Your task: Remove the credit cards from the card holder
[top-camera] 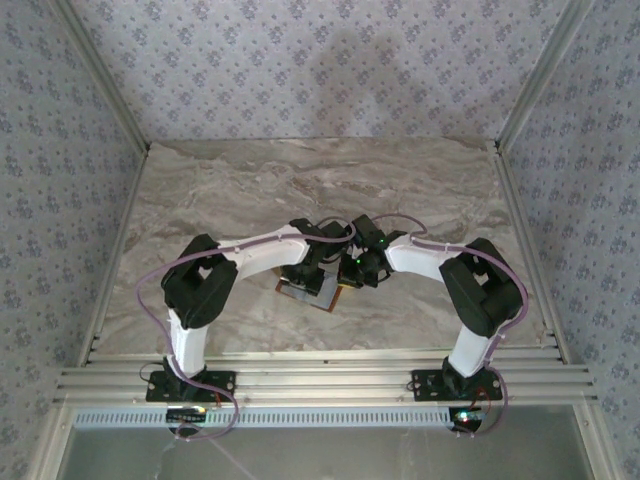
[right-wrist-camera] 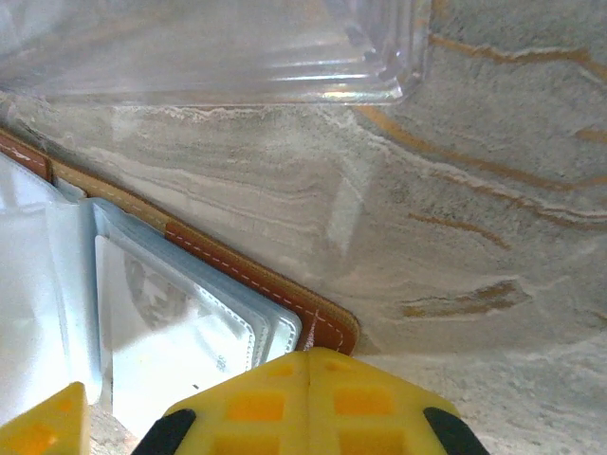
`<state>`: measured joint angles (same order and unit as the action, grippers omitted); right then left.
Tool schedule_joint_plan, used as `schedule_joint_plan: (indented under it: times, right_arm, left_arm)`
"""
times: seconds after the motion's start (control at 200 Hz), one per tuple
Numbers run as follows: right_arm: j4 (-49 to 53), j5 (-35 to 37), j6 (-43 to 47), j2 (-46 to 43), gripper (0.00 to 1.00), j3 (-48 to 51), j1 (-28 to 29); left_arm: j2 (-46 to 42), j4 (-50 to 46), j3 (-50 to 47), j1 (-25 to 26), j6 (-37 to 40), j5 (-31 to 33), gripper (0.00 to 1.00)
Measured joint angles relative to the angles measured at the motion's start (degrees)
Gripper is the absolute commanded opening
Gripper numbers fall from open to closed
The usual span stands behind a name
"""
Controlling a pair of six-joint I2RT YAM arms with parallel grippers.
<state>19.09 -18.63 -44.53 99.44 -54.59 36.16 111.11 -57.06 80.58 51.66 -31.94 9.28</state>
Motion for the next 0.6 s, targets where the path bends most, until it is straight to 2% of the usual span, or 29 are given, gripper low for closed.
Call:
schedule_joint_plan:
  times: [0.2, 0.6]
  right_arm:
    - [0.2, 0.0, 0.0, 0.0, 0.02, -0.1, 0.0]
    - [0.7, 0.4, 0.7, 0.0, 0.02, -0.5, 0.4]
  left_arm:
    - [0.0, -1.5, 0.7, -0.2, 0.7, 3.7, 0.54]
    - [0.0, 0.4, -4.0, -5.4, 3.4, 2.5, 0.49]
